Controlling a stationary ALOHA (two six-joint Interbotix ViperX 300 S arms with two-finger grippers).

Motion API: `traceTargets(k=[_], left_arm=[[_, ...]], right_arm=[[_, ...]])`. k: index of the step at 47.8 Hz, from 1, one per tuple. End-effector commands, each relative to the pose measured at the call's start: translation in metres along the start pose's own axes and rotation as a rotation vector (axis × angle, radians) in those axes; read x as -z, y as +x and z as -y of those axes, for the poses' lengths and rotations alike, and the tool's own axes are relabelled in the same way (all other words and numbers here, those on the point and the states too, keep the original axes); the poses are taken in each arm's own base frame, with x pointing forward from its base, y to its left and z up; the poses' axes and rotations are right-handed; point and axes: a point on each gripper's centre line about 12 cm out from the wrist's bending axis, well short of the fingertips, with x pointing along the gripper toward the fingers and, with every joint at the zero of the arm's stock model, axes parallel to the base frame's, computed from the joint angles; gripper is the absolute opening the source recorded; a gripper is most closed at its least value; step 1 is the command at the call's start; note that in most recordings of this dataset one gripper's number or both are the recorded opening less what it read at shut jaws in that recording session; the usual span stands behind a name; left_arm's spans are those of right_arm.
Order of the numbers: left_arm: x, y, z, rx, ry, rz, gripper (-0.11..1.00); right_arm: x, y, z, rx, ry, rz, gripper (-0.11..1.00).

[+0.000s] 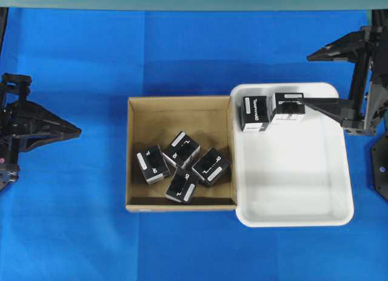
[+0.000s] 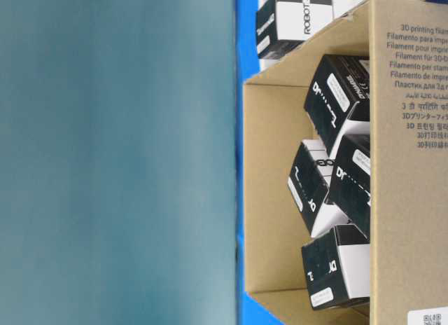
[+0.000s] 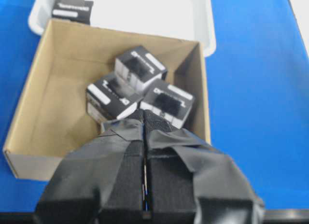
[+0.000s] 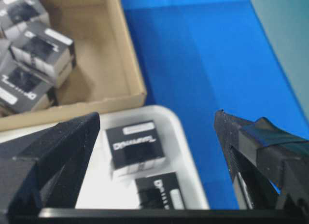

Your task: Pick a box that is randomly placed inside the cardboard box.

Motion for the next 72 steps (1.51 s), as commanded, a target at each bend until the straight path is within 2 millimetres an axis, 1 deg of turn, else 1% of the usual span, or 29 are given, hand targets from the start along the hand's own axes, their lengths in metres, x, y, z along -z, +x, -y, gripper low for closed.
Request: traceTargets(k=[1,9,22,37,44,53,61,72], left_arm=[[-0.005,-0.001,0.0,-0.001,0.005,0.016,-0.05],[-0.005,-0.001,0.0,-0.001,0.004,0.019,-0.05],[-0.006,-0.001,0.001,0.004,0.006,0.021,-0.05],[-0.007,-0.002,0.0,0.0,0.005,0.025,-0.05],[-0.009,-0.004,0.001,0.002,0.005,0.038,-0.05],[-0.014,-0.011,0.002,0.009,0.007,0.072,-0.05],[-0.024,-0.018,0.005,0.021,0.027,0.115,-0.05],[-0.025,-0.02,0.005,0.02,0.047,0.124,-0.05]], right_arm=[[0.0,-0.003,-0.003,-0.009,0.019,0.021,1.0],[0.002,-0.01,-0.009,-0.032,0.025,0.051,1.0],[-0.006,-0.023,-0.027,-0.106,-0.001,0.156,1.0],[-0.011,-0.027,-0.042,-0.177,-0.028,0.195,1.0],[-0.018,-0.032,-0.044,-0.188,-0.027,0.261,1.0],[-0.033,-0.048,-0.042,-0.181,-0.017,0.409,1.0],[-0.036,-0.058,-0.039,-0.176,-0.011,0.458,1.0],[-0.036,-0.062,-0.038,-0.177,-0.008,0.472,1.0]])
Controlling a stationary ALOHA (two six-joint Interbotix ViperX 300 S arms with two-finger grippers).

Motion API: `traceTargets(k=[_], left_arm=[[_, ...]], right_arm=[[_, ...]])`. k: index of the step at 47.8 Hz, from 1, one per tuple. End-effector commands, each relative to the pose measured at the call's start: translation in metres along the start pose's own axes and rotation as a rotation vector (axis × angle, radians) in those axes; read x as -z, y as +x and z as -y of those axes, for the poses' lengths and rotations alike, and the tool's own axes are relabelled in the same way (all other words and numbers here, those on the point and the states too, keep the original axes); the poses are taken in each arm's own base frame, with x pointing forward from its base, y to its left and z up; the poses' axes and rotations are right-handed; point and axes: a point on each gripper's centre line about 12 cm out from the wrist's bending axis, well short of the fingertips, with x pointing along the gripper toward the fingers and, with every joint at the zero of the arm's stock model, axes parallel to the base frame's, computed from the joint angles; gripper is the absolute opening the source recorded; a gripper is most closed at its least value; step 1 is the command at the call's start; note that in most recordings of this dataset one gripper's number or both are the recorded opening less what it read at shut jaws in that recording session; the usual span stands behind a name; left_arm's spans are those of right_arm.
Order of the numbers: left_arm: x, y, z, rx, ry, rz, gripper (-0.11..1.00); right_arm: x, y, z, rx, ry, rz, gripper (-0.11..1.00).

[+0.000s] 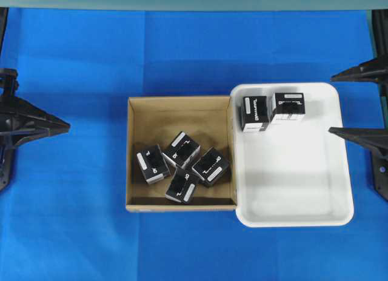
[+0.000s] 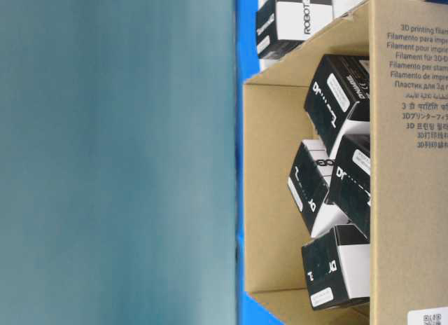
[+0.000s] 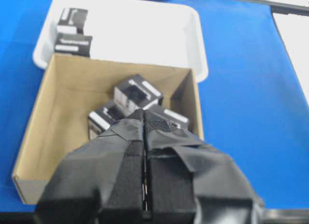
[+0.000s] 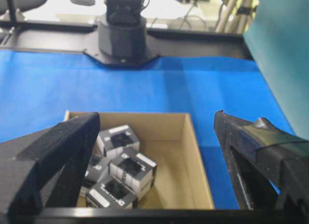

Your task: Pick a box that is randomly placed inside the cardboard box.

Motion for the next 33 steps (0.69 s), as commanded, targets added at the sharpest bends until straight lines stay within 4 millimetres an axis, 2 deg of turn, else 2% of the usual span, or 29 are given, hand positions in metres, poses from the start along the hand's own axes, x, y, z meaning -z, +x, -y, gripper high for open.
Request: traceTargets(k=[1,33], left_arm=[[-0.0115,-0.0004,0.0012,0.003,0.004,0.031,-0.05],[-0.011,0.0003,0.002,0.007,0.007,0.027,-0.05]], right_arm=[[-0.0033,-0.0005,0.0,0.0,0.003,0.015,1.0],[-0.0009,-0.0003,-0.0002,-0.001,0.008,0.011,1.0]])
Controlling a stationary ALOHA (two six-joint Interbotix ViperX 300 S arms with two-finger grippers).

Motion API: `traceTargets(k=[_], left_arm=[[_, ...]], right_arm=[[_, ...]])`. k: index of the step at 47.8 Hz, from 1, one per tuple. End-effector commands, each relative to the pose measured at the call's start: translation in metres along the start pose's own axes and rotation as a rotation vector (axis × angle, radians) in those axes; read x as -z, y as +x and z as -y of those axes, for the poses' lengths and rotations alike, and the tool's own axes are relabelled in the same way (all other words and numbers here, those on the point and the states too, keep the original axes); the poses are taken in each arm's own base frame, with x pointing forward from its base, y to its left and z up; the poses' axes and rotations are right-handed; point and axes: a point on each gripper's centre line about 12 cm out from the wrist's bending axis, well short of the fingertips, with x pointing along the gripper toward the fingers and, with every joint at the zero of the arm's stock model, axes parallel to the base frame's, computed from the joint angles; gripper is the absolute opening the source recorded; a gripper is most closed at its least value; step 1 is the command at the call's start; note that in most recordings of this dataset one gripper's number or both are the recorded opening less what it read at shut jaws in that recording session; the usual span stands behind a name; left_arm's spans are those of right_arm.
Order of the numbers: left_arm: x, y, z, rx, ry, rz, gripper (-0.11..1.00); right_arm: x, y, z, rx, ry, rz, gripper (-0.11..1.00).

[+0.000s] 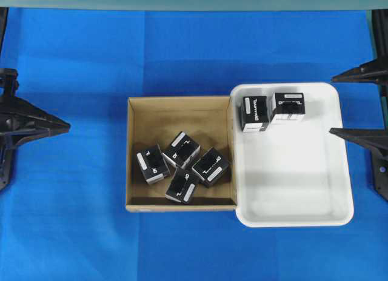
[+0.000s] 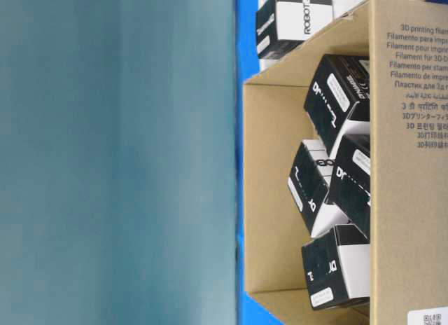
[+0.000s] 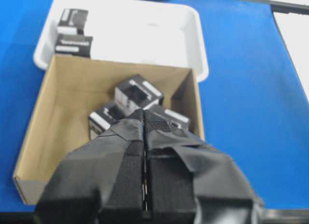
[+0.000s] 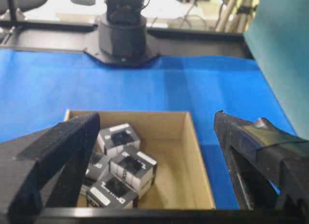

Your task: Pick a box that is randomly placed inside the cardboard box.

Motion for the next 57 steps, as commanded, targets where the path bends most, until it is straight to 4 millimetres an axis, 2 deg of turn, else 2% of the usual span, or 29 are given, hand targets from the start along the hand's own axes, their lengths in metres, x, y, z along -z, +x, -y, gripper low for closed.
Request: traceTargets(k=[1,57], left_arm=[[-0.011,0.0003,0.002,0.007,0.002,0.027,-0.05],[-0.0113,-0.0009,-0.0006,-0.006,-0.013,0.032,-0.05]], right_arm=[[-0.004,0.0004,0.0001,0.0,0.003,0.015,1.0],[-0.0026,0.0014,-0.0024,-0.013,0.047,0.009,1.0]])
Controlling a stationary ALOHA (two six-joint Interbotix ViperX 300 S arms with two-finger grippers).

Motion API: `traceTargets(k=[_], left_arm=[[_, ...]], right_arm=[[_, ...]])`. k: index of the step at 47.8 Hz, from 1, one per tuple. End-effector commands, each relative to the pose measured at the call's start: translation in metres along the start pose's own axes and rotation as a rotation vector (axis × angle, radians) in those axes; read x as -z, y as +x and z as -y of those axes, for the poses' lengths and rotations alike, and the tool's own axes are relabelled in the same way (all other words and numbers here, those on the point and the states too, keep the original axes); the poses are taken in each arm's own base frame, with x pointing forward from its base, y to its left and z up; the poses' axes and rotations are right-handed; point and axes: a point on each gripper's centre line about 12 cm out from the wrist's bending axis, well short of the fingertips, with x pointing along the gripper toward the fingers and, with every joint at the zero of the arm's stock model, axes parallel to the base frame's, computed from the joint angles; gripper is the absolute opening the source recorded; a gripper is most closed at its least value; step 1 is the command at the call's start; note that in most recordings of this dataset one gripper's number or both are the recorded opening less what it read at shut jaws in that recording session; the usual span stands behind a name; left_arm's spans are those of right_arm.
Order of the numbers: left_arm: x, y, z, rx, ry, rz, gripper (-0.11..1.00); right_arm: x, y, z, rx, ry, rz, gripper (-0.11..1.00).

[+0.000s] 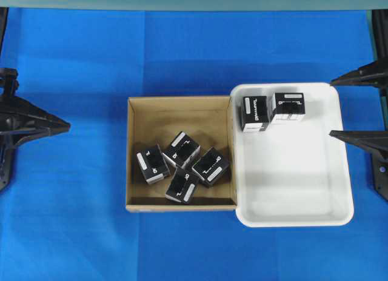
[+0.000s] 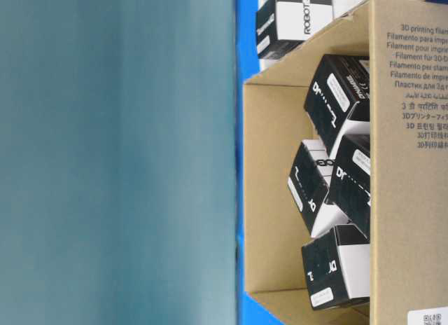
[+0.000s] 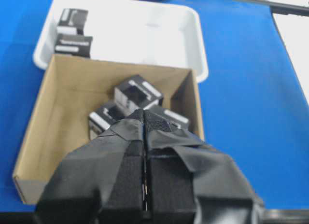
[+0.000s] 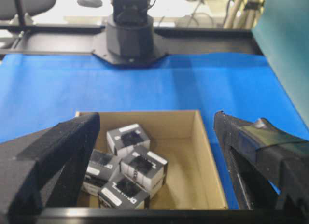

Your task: Pick a box that is randomly placed inside the cardboard box.

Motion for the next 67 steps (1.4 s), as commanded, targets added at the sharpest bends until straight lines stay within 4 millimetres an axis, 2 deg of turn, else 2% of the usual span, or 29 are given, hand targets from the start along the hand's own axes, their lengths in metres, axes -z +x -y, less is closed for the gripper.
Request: traceTargets(k=[1,22,35,46,67], left_arm=[[-0.011,-0.001,0.001,0.0,0.001,0.029,-0.05],[-0.016,-0.005,0.002,0.004,0.001,0.055,-0.05],[-0.016,-0.006,0.002,0.006,0.007,0.056,-0.05],[-0.015,-0.006,0.004,0.016,0.005,0.049,-0.05],[-0.014,-0.005,0.004,0.02,0.007,0.044,-0.05]], right_arm=[[-0.003,0.001,0.0,-0.003,0.004,0.009,1.0],[-0.003,0.001,0.0,-0.003,0.004,0.011,1.0],[-0.004,-0.006,-0.001,-0.009,0.006,0.002,1.0],[0.005,-0.01,-0.002,-0.014,0.005,-0.065,1.0],[0.006,-0.012,-0.002,-0.014,0.004,-0.07,1.0]])
